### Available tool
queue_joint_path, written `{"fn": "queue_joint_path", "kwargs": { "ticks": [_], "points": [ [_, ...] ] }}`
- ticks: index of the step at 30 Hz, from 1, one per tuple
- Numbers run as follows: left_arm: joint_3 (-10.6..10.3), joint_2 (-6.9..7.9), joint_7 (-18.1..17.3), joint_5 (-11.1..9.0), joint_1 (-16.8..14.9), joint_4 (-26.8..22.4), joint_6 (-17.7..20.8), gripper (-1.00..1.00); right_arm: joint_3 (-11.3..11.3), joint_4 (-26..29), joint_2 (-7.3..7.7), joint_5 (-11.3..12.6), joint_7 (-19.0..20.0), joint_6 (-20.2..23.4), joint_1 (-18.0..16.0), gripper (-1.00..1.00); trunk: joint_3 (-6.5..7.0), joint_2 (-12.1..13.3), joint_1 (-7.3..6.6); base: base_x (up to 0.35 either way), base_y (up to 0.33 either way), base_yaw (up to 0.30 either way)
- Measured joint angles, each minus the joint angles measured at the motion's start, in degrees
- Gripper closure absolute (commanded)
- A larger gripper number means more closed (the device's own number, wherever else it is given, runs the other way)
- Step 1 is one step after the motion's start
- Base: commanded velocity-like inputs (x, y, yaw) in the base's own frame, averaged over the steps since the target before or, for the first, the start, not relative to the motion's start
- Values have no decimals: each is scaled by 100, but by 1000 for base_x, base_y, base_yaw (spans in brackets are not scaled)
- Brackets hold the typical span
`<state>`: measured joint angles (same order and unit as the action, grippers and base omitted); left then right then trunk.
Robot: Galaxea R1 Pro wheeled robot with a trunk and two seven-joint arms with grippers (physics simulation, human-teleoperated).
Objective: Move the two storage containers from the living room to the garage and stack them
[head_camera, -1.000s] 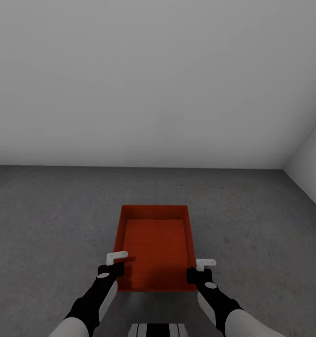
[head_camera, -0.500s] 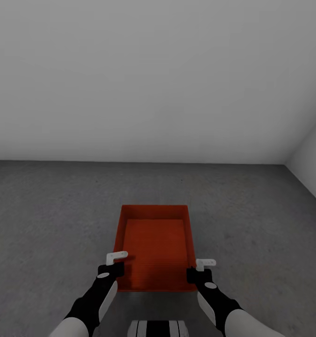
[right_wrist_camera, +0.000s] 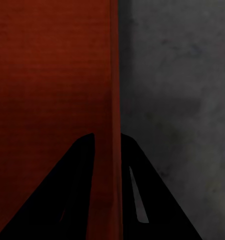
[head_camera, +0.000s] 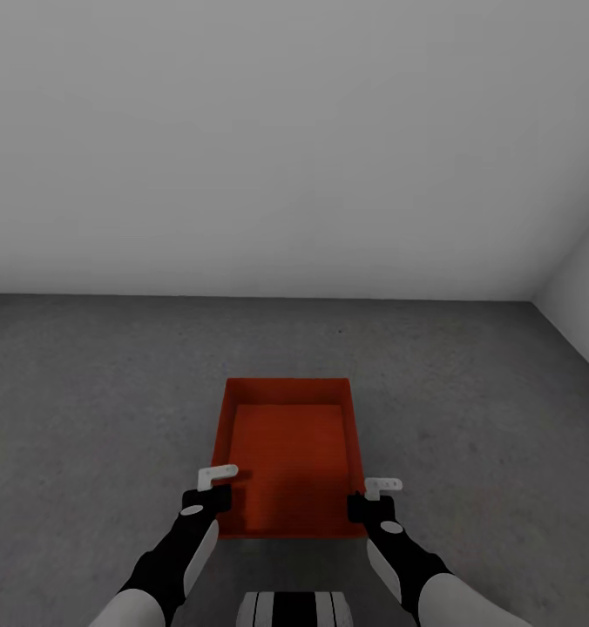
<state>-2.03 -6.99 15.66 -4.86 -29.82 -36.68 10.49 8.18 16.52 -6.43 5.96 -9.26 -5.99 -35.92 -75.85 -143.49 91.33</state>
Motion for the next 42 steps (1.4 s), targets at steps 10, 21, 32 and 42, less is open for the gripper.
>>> {"fn": "queue_joint_path", "kwargs": {
  "ticks": [10, 21, 32, 42],
  "points": [
    [-17, -9, 38, -12, -1, -1, 0, 100, -19, -5, 5, -12, 18, -3, 1, 100, 0, 0, -3, 0, 0, 0],
    [7, 5, 93, 35, 5, 110, 45, -100, -162, 134, 74, -93, -168, -18, 6, -100, -1, 1, 81, 0, 0, 0],
    [8, 11, 100, 40, 3, 53, 13, -100, -160, 131, 67, -102, -166, -18, 6, -100, -1, 1, 81, 0, 0, 0],
    [4, 3, 102, 41, 3, 44, 14, -100, -160, 131, 67, -102, -166, -18, 6, -100, -1, 1, 81, 0, 0, 0]
  ]
}}
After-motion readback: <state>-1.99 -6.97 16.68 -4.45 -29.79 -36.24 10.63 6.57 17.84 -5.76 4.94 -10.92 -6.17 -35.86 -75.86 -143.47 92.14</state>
